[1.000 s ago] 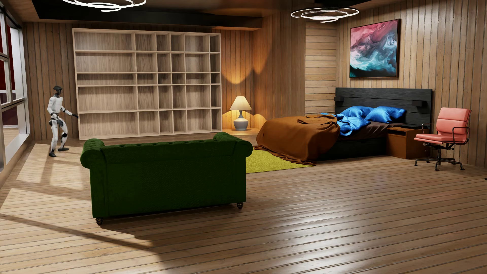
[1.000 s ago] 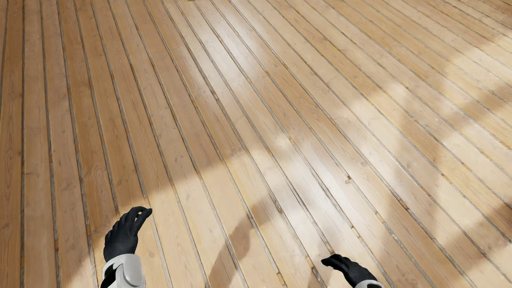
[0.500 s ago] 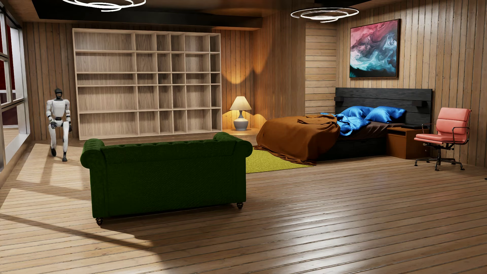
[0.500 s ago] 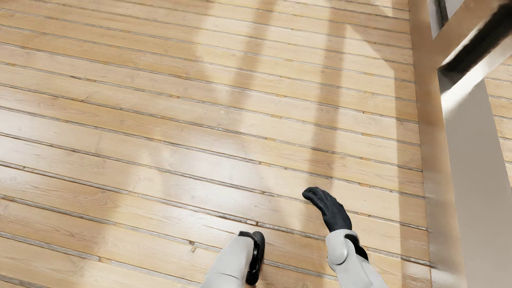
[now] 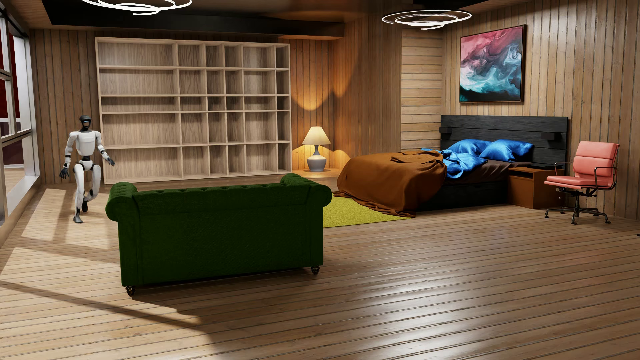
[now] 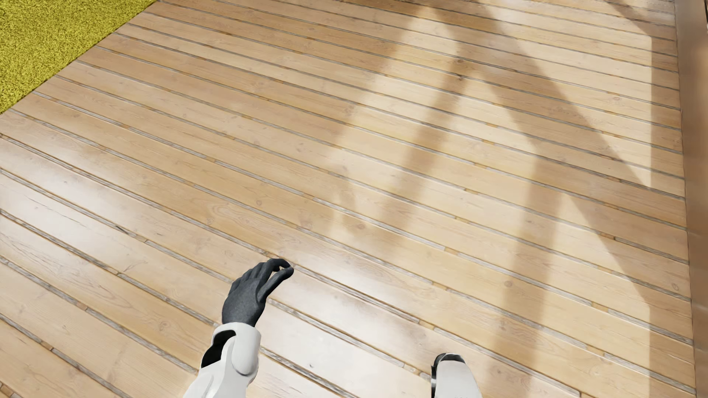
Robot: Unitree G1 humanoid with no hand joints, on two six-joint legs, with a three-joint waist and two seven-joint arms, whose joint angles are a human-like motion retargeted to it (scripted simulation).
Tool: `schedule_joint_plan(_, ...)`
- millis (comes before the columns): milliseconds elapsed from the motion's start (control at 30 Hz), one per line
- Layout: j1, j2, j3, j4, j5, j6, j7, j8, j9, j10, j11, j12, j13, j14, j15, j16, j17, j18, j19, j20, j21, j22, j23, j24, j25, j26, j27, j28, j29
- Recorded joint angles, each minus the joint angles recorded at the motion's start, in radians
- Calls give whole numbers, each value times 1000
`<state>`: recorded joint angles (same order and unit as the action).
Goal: Move towards the officechair
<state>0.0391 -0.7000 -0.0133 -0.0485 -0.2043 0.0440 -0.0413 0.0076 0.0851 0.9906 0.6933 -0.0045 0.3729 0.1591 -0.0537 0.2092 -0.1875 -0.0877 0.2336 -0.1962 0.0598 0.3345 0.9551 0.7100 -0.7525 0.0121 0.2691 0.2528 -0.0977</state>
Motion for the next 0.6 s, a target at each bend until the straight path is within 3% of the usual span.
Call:
schedule_joint_plan(67, -278, 122, 18, 56, -1, 51, 119, -87, 7, 308, 41, 58, -144, -83, -126, -41, 28, 5, -28, -54, 101, 156, 61, 103, -131, 99, 53, -56, 62)
schedule_joint_plan(100, -416, 219, 27, 57, -9, 67, 169, -143, 6, 340, 2, 69, -210, -133, -161, -56, 38, 22, -26, -102, 124, 272, 29, 160, -159, 136, 25, -114, 57)
schedule_joint_plan(133, -536, 328, 37, 71, -11, 77, 217, -208, 1, 300, -57, 77, -263, -183, -181, -61, 47, 35, -23, -150, 104, 395, -36, 199, -136, 152, -34, -194, 11)
schedule_joint_plan(200, -722, 549, 60, 97, 26, 88, 261, -327, -13, 75, -194, 103, -352, -254, -194, -37, 60, 64, -12, -208, 18, 606, -177, 231, -5, 124, -166, -385, -113)
schedule_joint_plan(233, -793, 649, 73, 111, 59, 89, 259, -366, -20, -86, -265, 124, -407, -267, -194, -11, 61, 85, -3, -211, -12, 666, -247, 238, 62, 96, -197, -460, -169)
schedule_joint_plan(267, -850, 741, 87, 115, 95, 87, 236, -389, -27, -268, -337, 153, -464, -263, -186, 12, 62, 111, 6, -187, -31, 693, -324, 236, 126, 82, -208, -488, -223)
schedule_joint_plan(300, -888, 825, 101, 118, 130, 80, 212, -394, -33, -434, -396, 188, -508, -261, -167, 21, 64, 132, 13, -124, -39, 705, -410, 210, 187, 101, -217, -453, -270)
schedule_joint_plan(333, -908, 901, 114, 125, 154, 70, 208, -382, -38, -535, -427, 224, -528, -261, -131, 11, 68, 146, 14, -23, -41, 720, -501, 159, 235, 156, -237, -363, -293)
schedule_joint_plan(367, -904, 956, 128, 133, 158, 56, 221, -353, -43, -549, -410, 257, -520, -273, -67, -20, 70, 156, 14, 95, -35, 739, -582, 100, 256, 242, -261, -242, -284)
schedule_joint_plan(400, -882, 981, 139, 139, 136, 37, 254, -307, -47, -491, -328, 283, -489, -250, 41, -68, 63, 203, 10, 202, -21, 747, -646, 54, 235, 333, -272, -126, -252)
schedule_joint_plan(433, -856, 960, 145, 123, 92, 10, 273, -249, -47, -408, -173, 299, -448, -177, 181, -124, 43, 266, -8, 278, -1, 739, -688, 23, 166, 385, -262, -63, -213)
schedule_joint_plan(467, -826, 885, 142, 90, 39, -22, 282, -196, -41, -328, 52, 295, -407, -169, 309, -173, 18, 291, -43, 314, 24, 724, -704, 10, 70, 378, -237, -73, -177)
schedule_joint_plan(500, -789, 754, 131, 45, 8, -56, 300, -126, -30, -269, 292, 264, -372, -222, 348, -200, -2, 302, -79, 302, 52, 714, -687, 30, -16, 345, -206, -119, -144)
schedule_joint_plan(533, -737, 590, 120, -11, 31, -84, 305, -26, -18, -248, 491, 208, -346, -282, 277, -208, -11, 297, -76, 254, 85, 700, -627, 95, -62, 325, -174, -131, -100)
schedule_joint_plan(567, -668, 425, 114, -67, 55, -103, 297, 45, -10, -265, 610, 140, -329, -330, 187, -210, -16, 292, -72, 204, 121, 666, -524, 176, -70, 324, -148, -84, -33)
schedule_joint_plan(600, -587, 276, 110, -117, 59, -114, 270, 75, -6, -307, 639, 74, -317, -365, 112, -223, -24, 289, -96, 185, 158, 605, -394, 222, -70, 315, -129, -19, 57)
